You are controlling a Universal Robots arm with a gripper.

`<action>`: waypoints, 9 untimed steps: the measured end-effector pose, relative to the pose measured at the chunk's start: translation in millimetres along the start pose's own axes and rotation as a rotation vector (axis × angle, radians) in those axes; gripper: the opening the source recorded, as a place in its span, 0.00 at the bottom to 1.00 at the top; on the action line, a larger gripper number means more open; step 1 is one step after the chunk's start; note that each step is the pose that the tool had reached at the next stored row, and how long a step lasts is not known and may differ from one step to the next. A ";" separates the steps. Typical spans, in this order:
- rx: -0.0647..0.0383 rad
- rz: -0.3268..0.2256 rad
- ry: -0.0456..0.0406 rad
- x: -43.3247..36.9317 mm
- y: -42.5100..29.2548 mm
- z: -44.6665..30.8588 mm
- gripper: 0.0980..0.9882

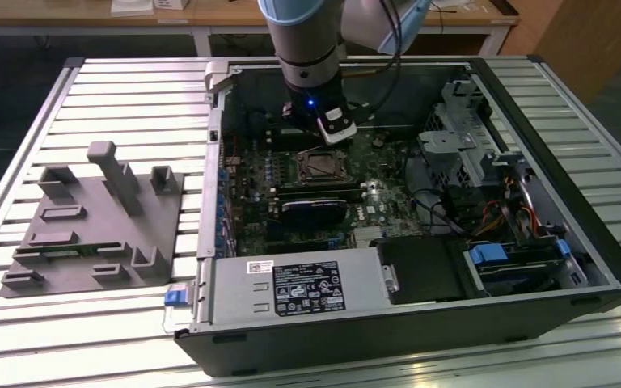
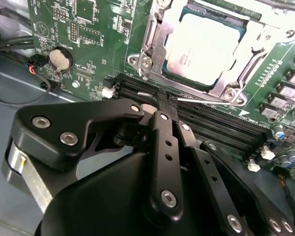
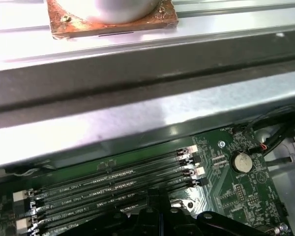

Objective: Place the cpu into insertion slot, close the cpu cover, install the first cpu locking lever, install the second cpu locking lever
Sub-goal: 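Install the first cpu locking lever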

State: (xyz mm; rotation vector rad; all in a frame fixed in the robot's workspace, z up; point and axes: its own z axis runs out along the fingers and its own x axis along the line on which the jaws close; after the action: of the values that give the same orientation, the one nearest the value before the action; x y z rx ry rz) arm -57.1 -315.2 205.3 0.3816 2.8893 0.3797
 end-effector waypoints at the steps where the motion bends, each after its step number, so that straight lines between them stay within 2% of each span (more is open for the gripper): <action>1: 0.000 0.003 -0.0010 0.7 0.5 0.1 0.01; 9: 0.008 0.026 -0.0133 3.4 1.8 2.2 0.01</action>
State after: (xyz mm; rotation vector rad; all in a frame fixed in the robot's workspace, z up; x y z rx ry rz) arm -59.4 -312.1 203.1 0.4216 2.8763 0.3688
